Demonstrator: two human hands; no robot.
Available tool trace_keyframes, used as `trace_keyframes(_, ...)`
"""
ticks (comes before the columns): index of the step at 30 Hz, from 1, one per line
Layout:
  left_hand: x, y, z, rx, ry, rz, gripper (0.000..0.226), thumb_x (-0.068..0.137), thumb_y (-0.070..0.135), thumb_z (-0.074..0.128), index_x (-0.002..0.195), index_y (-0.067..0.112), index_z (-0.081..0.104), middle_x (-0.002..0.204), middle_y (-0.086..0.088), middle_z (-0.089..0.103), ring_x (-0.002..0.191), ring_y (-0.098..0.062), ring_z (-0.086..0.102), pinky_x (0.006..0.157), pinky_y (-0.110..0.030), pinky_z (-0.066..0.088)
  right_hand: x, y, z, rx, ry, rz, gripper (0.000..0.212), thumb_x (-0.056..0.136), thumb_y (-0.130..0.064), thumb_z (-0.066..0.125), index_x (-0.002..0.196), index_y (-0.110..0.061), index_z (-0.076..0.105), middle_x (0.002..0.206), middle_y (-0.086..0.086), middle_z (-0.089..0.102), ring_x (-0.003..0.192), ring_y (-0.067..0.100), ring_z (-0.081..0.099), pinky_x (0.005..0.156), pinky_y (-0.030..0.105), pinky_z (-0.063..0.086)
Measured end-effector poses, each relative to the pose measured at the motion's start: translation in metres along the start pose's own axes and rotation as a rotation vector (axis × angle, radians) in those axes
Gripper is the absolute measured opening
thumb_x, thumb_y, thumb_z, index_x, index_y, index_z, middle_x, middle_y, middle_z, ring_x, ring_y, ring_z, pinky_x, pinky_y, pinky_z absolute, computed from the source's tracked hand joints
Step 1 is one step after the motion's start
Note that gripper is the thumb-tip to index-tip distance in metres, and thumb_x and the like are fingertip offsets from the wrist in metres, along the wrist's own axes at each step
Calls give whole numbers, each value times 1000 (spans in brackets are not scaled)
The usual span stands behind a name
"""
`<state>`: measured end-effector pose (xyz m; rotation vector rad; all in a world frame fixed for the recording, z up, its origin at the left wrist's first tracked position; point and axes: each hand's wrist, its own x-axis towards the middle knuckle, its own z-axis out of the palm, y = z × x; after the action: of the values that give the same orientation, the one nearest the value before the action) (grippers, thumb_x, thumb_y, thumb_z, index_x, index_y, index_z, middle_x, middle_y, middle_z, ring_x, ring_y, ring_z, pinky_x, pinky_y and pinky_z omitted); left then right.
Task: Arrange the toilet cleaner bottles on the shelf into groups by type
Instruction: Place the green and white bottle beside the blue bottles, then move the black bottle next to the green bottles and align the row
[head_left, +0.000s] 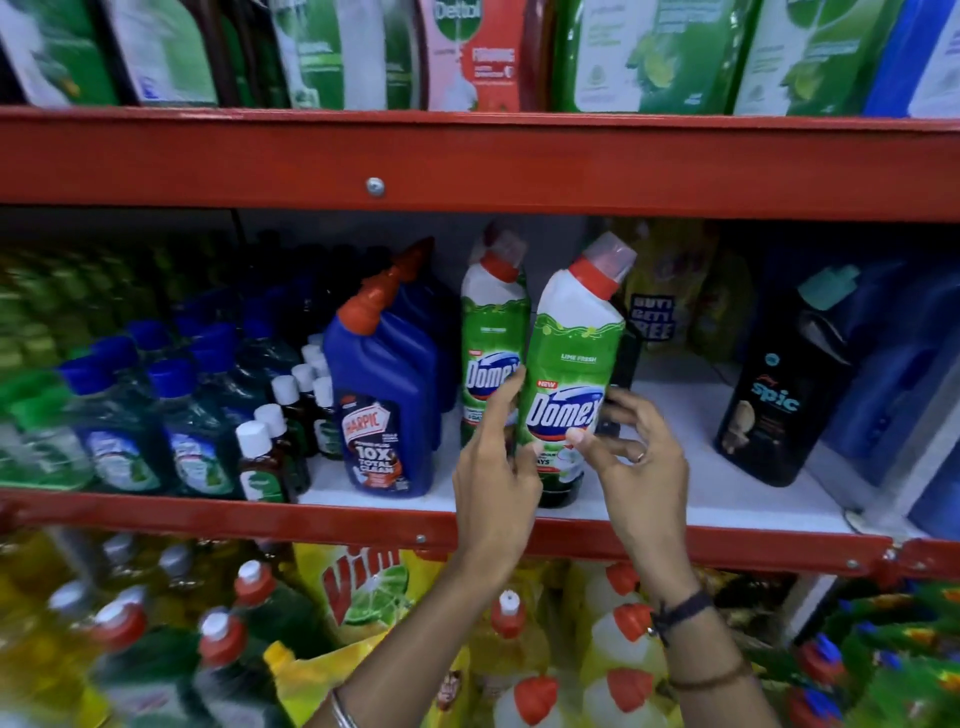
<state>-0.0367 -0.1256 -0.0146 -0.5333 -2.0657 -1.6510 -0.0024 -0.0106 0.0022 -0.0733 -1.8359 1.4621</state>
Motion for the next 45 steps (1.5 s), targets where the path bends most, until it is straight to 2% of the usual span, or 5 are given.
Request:
trace_keyframes(14,16,-38,-35,10,40,1,82,86,-11,55,141,45,32,132,2,61,102,1,62,82,-7,49,-2,9,65,45,-20,53,45,76,-9,74,116,-20,58,110,3,69,93,21,69,74,24,57)
trace_keyframes(19,10,-44,-29,25,71,5,78,91,-5,54,145,44,26,139,5,55,107,6,55,78,5,40,-2,8,68,-4,-43,23,43,77,-9,73,117,-17,57,106,-4,66,96,9,65,69,6,50)
trace_keyframes(28,-16,-30,-11,-1,184,339,56,94,-6,45,144,17,33,156,-1,29,148,-19,24,115,-33,36,-10,12,24,-47,5,-17,33,87,-22,63,120,-22,59,114,-5,67,102,1,63,79,8,49)
trace_keyframes(36,-21,10,73,-154,-197,259,42,97,7,44,138,16,45,143,6,47,137,-6,41,113,-29,36,9,40,-73,-205,427,-113,35,91,-21,57,126,-17,55,129,6,59,118,18,56,101,41,47)
trace_keyframes(45,46,37,199,-184,-611,-190,63,98,-2,38,151,16,10,159,-12,24,144,-25,31,97,-20,34,63,76,-139,-362,322,17,70,87,-3,57,147,-10,21,151,11,34,138,22,34,106,19,26)
